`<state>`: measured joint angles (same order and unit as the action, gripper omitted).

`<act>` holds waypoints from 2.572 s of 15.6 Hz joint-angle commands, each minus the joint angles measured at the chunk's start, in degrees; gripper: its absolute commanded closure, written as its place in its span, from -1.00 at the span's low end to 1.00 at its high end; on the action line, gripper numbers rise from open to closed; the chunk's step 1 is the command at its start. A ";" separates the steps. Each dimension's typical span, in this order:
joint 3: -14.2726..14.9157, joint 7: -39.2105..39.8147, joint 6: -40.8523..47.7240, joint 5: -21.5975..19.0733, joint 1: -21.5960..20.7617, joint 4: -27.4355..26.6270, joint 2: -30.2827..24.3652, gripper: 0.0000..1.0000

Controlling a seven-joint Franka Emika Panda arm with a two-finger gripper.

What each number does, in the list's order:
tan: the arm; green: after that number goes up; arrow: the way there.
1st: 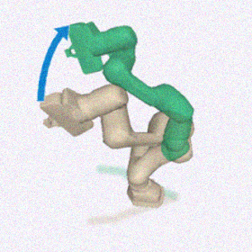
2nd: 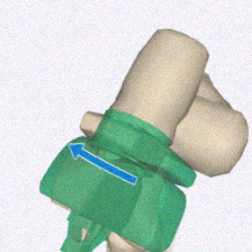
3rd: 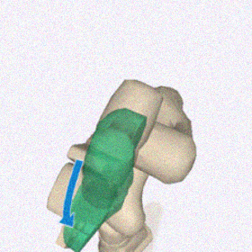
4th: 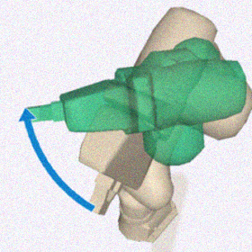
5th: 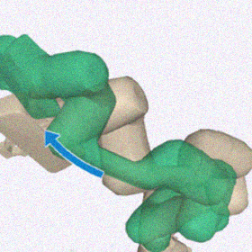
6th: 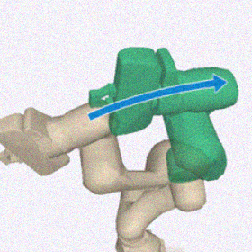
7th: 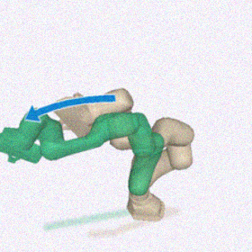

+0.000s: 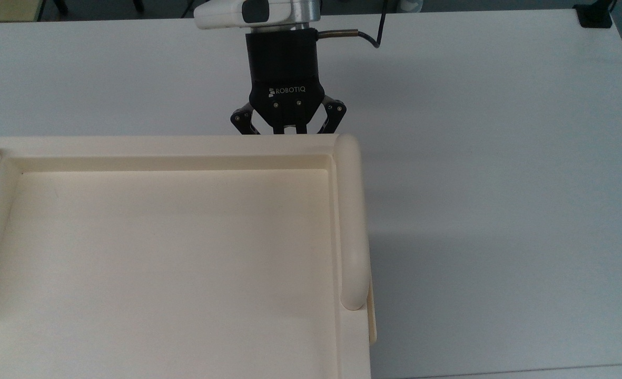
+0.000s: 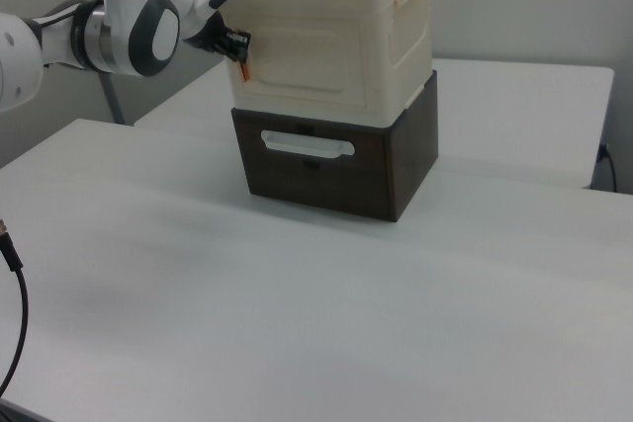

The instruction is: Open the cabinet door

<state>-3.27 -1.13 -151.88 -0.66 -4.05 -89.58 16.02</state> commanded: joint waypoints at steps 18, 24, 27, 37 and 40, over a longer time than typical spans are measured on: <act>0.19 1.31 4.84 0.31 2.21 -5.16 -5.12 1.00; 0.19 2.89 6.77 0.31 3.00 -5.16 -5.39 0.98; 0.19 2.98 8.96 0.31 3.96 -5.16 -6.00 0.43; 0.19 12.19 24.51 0.04 8.97 -5.16 -10.30 -0.31; 0.28 18.16 31.10 -0.31 11.52 -5.08 -12.06 -0.39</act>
<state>-3.73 10.17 -124.95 -1.36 3.10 -92.25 6.30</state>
